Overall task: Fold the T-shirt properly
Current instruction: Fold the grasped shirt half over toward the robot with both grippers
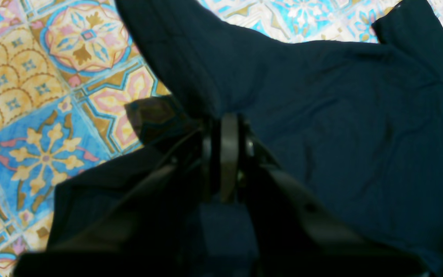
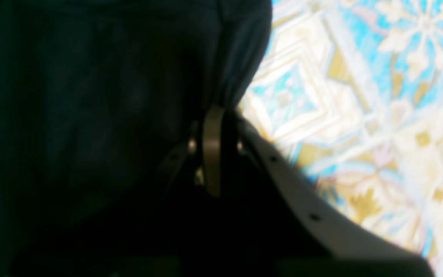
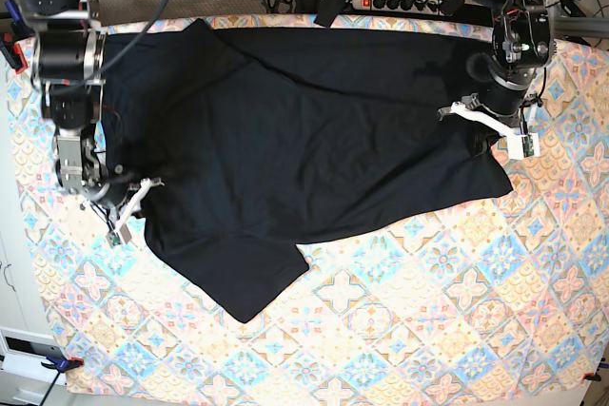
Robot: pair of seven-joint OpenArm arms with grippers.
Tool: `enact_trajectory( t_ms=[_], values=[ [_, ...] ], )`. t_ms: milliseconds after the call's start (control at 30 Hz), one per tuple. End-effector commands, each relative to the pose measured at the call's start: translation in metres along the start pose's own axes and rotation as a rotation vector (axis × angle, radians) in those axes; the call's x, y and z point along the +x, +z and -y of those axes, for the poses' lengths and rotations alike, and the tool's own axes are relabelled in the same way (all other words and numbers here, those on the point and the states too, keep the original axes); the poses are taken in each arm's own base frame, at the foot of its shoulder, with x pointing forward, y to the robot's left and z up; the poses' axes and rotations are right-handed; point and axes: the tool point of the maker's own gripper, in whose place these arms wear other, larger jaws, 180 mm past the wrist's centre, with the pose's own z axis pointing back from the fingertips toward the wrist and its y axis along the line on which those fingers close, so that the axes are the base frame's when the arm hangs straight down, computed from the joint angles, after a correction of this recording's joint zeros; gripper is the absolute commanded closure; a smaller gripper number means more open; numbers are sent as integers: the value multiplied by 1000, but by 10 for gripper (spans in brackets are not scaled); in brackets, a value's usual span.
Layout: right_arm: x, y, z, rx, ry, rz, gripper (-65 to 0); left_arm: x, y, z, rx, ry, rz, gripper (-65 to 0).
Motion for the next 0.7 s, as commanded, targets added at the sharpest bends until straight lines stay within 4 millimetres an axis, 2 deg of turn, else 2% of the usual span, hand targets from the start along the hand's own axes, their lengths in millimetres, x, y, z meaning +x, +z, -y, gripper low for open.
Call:
enact_trajectory(
  t_ms=[0,100,300,500,667],
  values=[
    [19,10,14,-28,6,60,-8,14,3,2,-8,-12,48,0],
    [17,24,17,-57,29,61,-8,14,3,2,-8,-12,48,0],
    [25,54,18,-109,108,104,-7,14,3,1,-7,-14,48,0],
    [32,77,19,-150,149,140,-7,4,8,-2,0,-19,23,0],
    [27,91,20,-173,164,154,-7,6,16,-25,62,-6,33,0]
  ],
)
